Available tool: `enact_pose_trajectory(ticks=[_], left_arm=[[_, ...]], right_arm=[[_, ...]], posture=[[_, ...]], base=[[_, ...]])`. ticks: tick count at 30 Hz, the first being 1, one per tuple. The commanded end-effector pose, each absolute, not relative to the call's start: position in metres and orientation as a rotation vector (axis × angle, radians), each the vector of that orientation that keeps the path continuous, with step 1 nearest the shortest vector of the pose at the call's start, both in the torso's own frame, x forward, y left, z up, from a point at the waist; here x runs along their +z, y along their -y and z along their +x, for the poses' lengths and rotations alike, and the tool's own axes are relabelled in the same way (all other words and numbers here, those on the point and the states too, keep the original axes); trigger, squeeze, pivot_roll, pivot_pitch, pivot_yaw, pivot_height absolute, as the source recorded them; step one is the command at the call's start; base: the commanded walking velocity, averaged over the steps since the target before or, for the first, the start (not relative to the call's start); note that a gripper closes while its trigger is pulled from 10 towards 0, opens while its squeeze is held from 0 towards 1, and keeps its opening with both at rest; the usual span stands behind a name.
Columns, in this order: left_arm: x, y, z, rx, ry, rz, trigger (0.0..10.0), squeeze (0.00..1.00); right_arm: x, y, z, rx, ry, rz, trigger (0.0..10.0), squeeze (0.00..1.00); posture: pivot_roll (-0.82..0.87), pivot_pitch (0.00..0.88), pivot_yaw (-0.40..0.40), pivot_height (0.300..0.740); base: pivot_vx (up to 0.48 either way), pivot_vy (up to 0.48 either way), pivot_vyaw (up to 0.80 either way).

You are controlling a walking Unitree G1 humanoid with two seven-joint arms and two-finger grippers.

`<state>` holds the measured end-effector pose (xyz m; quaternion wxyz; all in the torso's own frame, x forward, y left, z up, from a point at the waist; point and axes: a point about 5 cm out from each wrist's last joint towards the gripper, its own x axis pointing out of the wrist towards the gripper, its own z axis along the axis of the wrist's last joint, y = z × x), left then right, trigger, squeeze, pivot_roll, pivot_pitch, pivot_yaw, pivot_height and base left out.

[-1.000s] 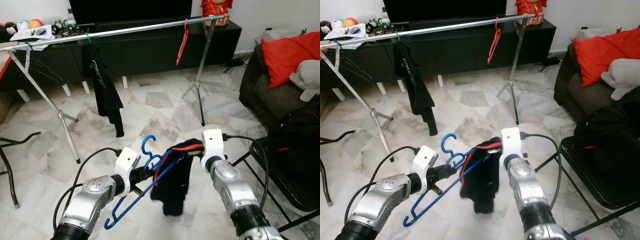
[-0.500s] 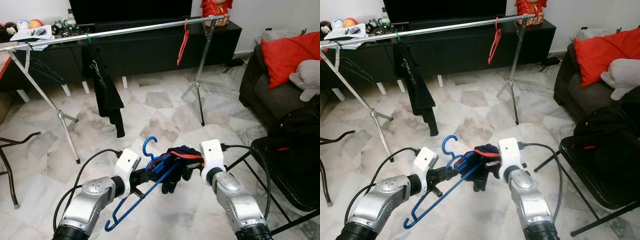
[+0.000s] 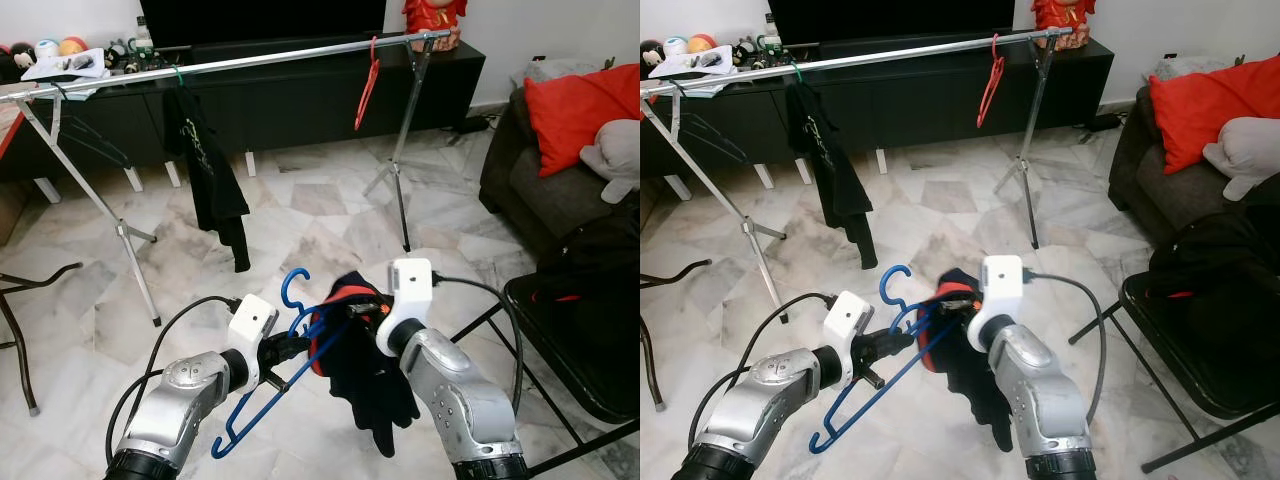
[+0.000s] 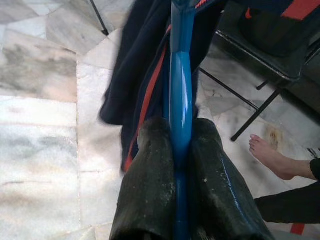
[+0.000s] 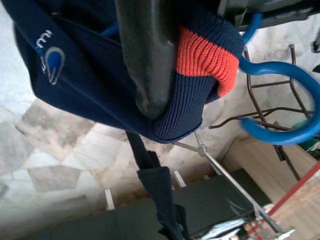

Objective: Hang hanger

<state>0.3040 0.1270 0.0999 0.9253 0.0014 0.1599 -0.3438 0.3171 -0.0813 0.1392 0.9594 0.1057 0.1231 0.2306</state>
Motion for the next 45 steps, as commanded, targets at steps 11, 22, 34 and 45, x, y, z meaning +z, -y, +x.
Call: enact_pose_trajectory(ticks=[11, 22, 34, 45], left_arm=[[0.101, -0.131, 0.303, -0.704, -0.308, 0.017, 10.0, 0.0], [0.099, -0.131, 0.305, -0.691, -0.319, 0.047, 10.0, 0.0], [0.103, -0.127, 0.3, -0.747, -0.291, -0.019, 10.0, 0.0], [0.113, -0.126, 0.305, -0.718, -0.218, -0.116, 10.0, 0.0]], right_arm=[[0.103, 0.141, 0.325, 0.118, -0.376, 0.031, 10.0, 0.0], [0.143, 0.079, 0.312, 0.46, -0.27, 0.207, 10.0, 0.0], [0.134, 0.092, 0.313, 0.418, -0.269, -0.046, 10.0, 0.0], [0.15, 0.084, 0.303, 0.603, -0.181, -0.074, 10.0, 0.0]], posture=[[-0.02, 0.12, 0.018, 0.721], [-0.02, 0.123, 0.02, 0.721], [-0.02, 0.122, 0.019, 0.721], [-0.02, 0.119, 0.017, 0.721]], base=[[0.0, 0.0, 0.0], [0.0, 0.0, 0.0], [0.0, 0.0, 0.0], [0.0, 0.0, 0.0]])
